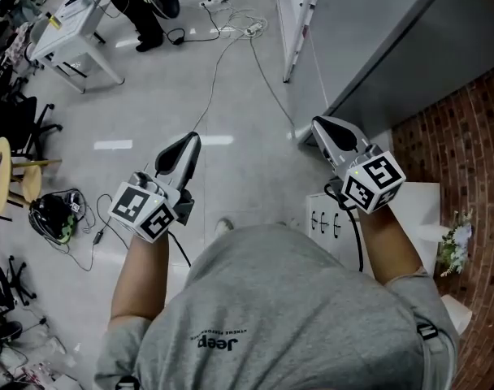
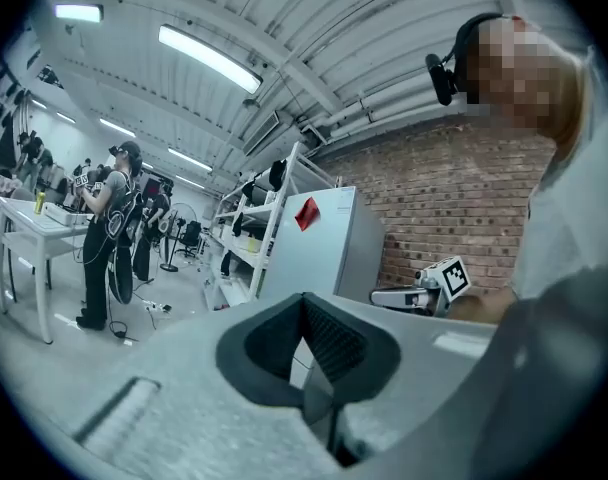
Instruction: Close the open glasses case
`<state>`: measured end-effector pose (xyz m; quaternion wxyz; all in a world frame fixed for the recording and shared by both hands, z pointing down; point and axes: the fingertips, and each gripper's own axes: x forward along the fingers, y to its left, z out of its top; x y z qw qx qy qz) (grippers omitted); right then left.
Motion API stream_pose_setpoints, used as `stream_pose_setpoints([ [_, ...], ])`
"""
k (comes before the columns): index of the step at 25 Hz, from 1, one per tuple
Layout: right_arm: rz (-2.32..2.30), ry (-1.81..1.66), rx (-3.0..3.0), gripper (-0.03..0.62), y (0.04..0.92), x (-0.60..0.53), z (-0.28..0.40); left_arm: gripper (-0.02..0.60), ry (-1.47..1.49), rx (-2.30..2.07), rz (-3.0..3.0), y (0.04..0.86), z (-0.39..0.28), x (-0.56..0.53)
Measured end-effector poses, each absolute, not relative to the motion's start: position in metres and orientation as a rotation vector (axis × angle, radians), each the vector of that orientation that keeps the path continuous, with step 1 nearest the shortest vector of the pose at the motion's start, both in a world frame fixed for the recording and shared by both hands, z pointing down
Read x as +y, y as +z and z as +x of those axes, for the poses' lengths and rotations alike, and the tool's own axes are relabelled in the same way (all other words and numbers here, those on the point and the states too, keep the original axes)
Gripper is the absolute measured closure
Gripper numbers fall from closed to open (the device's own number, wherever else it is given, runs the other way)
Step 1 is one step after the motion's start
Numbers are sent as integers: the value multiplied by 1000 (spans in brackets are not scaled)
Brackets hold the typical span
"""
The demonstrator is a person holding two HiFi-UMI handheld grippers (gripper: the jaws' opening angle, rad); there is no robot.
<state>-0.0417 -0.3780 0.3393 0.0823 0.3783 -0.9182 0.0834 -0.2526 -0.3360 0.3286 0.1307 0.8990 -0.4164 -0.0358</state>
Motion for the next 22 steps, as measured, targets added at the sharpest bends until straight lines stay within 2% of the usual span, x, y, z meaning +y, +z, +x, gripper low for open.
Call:
stream_pose_setpoints([
  [22,1146,221,-2730,586,335,-379,-46,584,-116,-1190,2606,329,-258,-332],
])
